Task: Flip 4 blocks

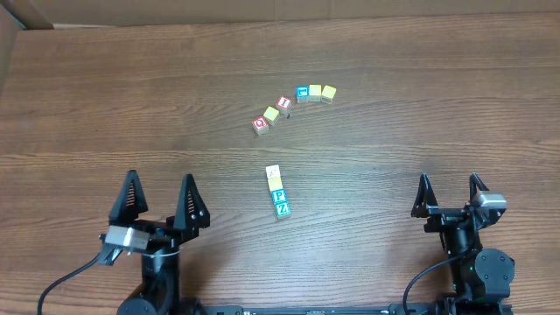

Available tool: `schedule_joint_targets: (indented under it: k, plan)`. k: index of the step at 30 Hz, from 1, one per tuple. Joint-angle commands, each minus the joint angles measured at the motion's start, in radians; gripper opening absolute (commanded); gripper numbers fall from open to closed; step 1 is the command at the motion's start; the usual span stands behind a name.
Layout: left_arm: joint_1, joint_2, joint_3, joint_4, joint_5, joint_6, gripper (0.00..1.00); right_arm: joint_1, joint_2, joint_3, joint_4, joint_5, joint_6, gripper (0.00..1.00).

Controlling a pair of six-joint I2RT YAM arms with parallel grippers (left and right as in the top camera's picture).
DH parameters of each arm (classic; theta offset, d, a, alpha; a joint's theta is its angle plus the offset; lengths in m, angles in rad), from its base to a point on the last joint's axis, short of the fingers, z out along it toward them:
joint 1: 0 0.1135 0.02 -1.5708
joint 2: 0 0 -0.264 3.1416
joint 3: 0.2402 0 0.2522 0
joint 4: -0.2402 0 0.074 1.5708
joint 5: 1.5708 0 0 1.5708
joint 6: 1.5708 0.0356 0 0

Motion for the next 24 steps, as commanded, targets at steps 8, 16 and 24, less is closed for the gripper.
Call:
schedule_joint_targets:
  k: [8, 16, 24]
  plan:
    - [-0.007, -0.016, -0.085, -0.196, -0.033, 0.038, 1.00, -0.003, -0.012, -0.011, 0.005, -0.016, -0.014, 1.00]
    - [-0.007, -0.016, -0.085, -0.399, -0.027, 0.210, 1.00, -0.003, -0.012, -0.011, 0.005, -0.016, -0.014, 1.00]
    - [-0.006, -0.015, -0.085, -0.467, -0.021, 0.208, 1.00, -0.003, -0.012, -0.011, 0.005, -0.016, -0.014, 1.00]
